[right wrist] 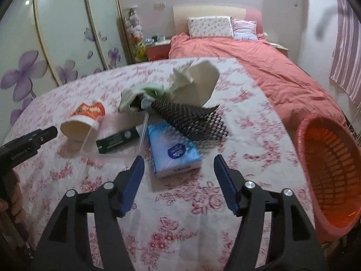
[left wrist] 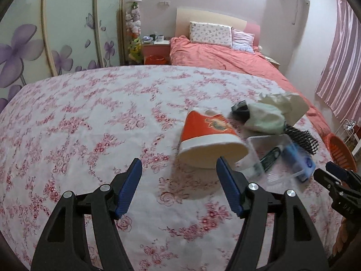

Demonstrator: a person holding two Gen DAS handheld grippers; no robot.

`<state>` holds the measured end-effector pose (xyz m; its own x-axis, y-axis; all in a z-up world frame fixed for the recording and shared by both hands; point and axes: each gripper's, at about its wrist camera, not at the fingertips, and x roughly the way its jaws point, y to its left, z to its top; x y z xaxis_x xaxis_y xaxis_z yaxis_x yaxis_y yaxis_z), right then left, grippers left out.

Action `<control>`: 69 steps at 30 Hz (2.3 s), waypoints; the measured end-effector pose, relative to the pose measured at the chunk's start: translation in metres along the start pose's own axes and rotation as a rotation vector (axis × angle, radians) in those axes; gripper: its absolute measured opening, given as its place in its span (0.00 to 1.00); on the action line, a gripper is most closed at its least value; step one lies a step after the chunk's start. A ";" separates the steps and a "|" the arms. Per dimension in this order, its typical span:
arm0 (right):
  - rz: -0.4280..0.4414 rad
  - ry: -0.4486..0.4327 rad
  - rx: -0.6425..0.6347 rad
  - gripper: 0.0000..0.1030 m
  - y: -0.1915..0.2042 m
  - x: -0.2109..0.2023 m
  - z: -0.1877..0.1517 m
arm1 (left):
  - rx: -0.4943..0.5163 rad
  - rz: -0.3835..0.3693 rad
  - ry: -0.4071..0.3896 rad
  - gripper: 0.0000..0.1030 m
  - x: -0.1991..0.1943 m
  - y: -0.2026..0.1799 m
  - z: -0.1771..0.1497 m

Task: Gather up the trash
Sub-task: 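Grasp the red-and-white paper cup with the left tool while the right tool grasps the tissue pack, then carry the paper cup and tissue pack over the orange basket and open both tools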

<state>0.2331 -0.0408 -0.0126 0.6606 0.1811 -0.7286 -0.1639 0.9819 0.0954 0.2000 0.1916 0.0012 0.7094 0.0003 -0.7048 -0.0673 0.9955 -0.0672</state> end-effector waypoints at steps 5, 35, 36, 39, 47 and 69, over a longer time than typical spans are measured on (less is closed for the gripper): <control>-0.016 0.047 -0.005 0.63 0.002 0.018 0.003 | 0.006 0.002 0.031 0.66 0.014 0.002 -0.001; -0.027 0.046 -0.080 0.50 0.004 0.020 0.004 | 0.001 0.016 0.038 0.10 0.033 0.001 0.010; -0.022 0.043 -0.077 0.50 0.003 0.017 0.002 | 0.001 0.019 0.032 0.10 0.031 0.002 0.010; -0.007 0.038 -0.075 0.49 0.001 0.009 -0.002 | -0.002 0.019 0.011 0.07 0.023 0.004 0.010; 0.054 -0.003 -0.047 0.48 0.001 -0.021 -0.006 | -0.004 0.005 -0.031 0.06 0.007 0.008 0.010; 0.008 -0.241 -0.008 0.48 -0.018 -0.110 0.000 | 0.061 -0.075 -0.140 0.06 -0.050 -0.036 0.020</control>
<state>0.1633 -0.0780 0.0654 0.8148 0.1983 -0.5447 -0.1750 0.9800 0.0950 0.1812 0.1582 0.0533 0.8017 -0.0657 -0.5941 0.0298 0.9971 -0.0699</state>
